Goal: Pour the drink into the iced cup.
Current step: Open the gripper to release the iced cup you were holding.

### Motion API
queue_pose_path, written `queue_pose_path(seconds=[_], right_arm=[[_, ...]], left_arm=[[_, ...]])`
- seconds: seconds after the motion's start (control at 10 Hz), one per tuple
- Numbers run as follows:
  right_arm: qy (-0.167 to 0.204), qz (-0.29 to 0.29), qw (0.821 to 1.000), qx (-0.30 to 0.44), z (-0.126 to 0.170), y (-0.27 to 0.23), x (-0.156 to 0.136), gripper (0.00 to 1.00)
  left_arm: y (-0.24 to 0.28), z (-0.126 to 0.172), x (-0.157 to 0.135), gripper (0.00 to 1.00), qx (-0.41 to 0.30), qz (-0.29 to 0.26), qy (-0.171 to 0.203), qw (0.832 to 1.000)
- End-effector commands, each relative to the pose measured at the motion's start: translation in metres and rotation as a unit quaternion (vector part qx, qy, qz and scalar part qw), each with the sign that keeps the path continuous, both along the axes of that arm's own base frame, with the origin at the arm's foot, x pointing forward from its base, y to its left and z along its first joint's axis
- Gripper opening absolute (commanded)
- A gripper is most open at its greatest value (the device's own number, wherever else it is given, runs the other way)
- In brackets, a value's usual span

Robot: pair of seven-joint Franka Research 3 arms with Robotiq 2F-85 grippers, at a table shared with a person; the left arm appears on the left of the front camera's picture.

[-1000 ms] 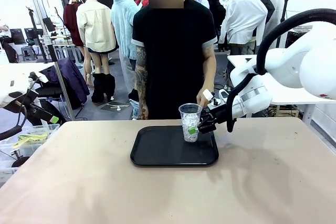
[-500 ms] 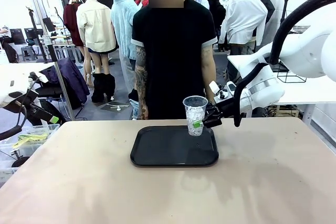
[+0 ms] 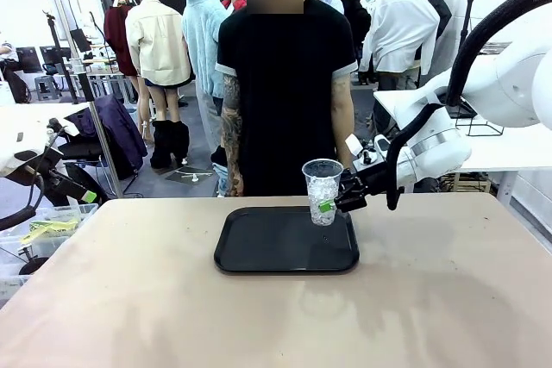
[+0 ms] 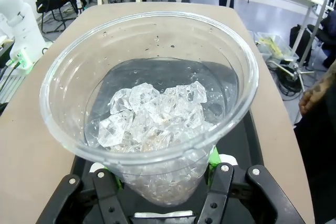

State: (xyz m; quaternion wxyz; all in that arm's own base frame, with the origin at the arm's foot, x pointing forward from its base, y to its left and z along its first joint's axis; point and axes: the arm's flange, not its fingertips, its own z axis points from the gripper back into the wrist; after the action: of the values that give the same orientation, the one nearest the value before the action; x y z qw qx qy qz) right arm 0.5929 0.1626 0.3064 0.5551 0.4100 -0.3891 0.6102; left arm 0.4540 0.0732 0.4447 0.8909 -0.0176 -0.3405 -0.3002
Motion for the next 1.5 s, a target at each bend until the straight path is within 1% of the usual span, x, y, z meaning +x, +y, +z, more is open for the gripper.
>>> queue_pose_path(seconds=[0.0, 0.1, 0.3, 0.5, 0.6, 0.7, 0.8, 1.0, 1.1, 1.2, 1.4], right_arm=[[-0.028, -0.040, 0.999, -0.003, 0.022, -0.012, 0.005, 0.66], [-0.035, -0.048, 0.998, 0.002, 0.039, -0.017, 0.012, 0.66], [-0.046, -0.076, 0.996, -0.001, 0.076, -0.023, 0.036, 0.66], [-0.029, -0.086, 0.996, 0.026, 0.104, -0.031, 0.063, 0.66], [-0.027, -0.097, 0.995, 0.024, 0.111, -0.032, 0.079, 0.66], [-0.025, -0.107, 0.993, 0.030, 0.116, -0.035, 0.093, 0.66], [-0.031, -0.122, 0.992, 0.032, 0.118, -0.035, 0.102, 0.66], [-0.030, -0.131, 0.990, 0.033, 0.118, -0.036, 0.111, 0.66], [-0.038, -0.112, 0.993, 0.012, 0.118, -0.034, 0.113, 0.66], [-0.035, -0.113, 0.993, 0.015, 0.114, -0.042, 0.101, 0.66], [-0.035, -0.113, 0.993, 0.015, 0.114, -0.042, 0.101, 0.66]], left_arm=[[0.002, 0.001, 0.000, 1.00, 0.002, 0.000, -0.001, 1.000], [0.002, 0.001, 0.000, 1.00, 0.002, 0.000, -0.001, 1.000], [0.002, 0.001, 0.000, 1.00, 0.002, 0.000, -0.001, 1.000], [0.002, 0.001, 0.000, 1.00, 0.002, 0.000, -0.001, 1.000], [0.002, 0.001, 0.000, 1.00, 0.002, 0.000, -0.001, 1.000], [0.002, 0.001, 0.000, 1.00, 0.002, 0.000, -0.001, 1.000], [0.002, 0.001, 0.000, 1.00, 0.002, 0.000, -0.001, 1.000], [0.002, 0.001, 0.000, 1.00, 0.002, 0.000, -0.001, 1.000], [0.002, 0.001, 0.000, 1.00, 0.002, 0.000, -0.001, 1.000], [0.002, 0.001, 0.000, 1.00, 0.002, 0.000, -0.001, 1.000], [0.002, 0.001, 0.000, 1.00, 0.002, 0.000, -0.001, 1.000]])
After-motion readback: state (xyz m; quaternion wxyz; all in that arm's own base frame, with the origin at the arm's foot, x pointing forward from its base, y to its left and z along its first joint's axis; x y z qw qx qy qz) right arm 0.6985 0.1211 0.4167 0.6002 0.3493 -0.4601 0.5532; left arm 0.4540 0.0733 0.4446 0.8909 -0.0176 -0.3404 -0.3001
